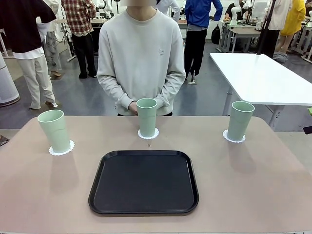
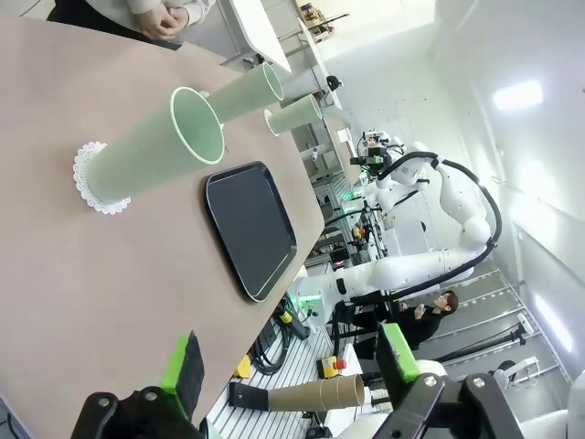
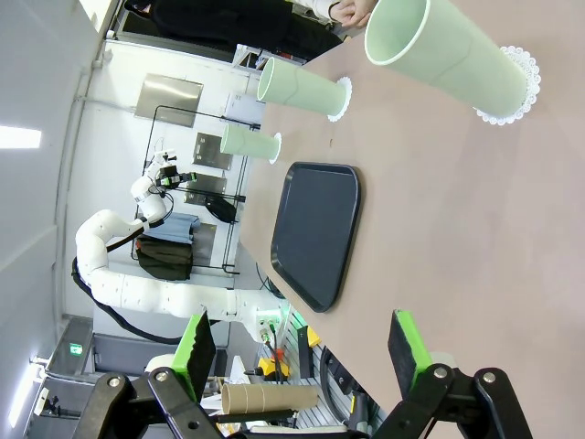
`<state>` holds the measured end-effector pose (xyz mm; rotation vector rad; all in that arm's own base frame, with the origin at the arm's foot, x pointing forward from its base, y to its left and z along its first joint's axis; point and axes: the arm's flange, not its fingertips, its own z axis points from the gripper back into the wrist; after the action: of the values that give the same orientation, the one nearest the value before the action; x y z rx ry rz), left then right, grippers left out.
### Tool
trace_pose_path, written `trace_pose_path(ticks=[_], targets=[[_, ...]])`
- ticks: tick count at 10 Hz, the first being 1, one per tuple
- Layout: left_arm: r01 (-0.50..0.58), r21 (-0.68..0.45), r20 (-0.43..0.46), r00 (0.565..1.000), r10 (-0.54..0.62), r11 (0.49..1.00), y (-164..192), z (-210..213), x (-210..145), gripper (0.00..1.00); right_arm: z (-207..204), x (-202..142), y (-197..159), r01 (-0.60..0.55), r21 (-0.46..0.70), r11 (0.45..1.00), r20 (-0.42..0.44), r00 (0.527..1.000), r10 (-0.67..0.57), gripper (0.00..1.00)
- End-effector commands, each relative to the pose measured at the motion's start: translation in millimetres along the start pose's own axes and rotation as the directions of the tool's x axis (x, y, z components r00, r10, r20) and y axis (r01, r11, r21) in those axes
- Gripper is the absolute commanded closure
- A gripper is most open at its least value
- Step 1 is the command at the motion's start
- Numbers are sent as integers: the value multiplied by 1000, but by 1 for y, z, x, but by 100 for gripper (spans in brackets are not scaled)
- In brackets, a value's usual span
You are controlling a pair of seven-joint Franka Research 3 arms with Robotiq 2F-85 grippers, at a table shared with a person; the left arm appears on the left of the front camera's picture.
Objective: Place coasters on the table and set cups on them.
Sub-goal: Take one Reusable plastic cup from the Flat Tray and place it on a coaster set by the human.
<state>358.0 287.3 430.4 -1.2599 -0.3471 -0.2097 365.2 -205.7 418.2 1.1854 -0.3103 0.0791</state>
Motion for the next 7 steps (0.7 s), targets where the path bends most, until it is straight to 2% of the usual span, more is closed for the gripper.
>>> trace_pose_path(ticks=[1,7], targets=[[-10,6,-8,1000,10,1000,-1,1,-2,0,-1,1,1,9,-1,1000,4,1000,-9,0],[-10,6,-8,1000,10,1000,-1,1,-2,0,-1,1,1,9,-1,1000,4,1000,-9,0]])
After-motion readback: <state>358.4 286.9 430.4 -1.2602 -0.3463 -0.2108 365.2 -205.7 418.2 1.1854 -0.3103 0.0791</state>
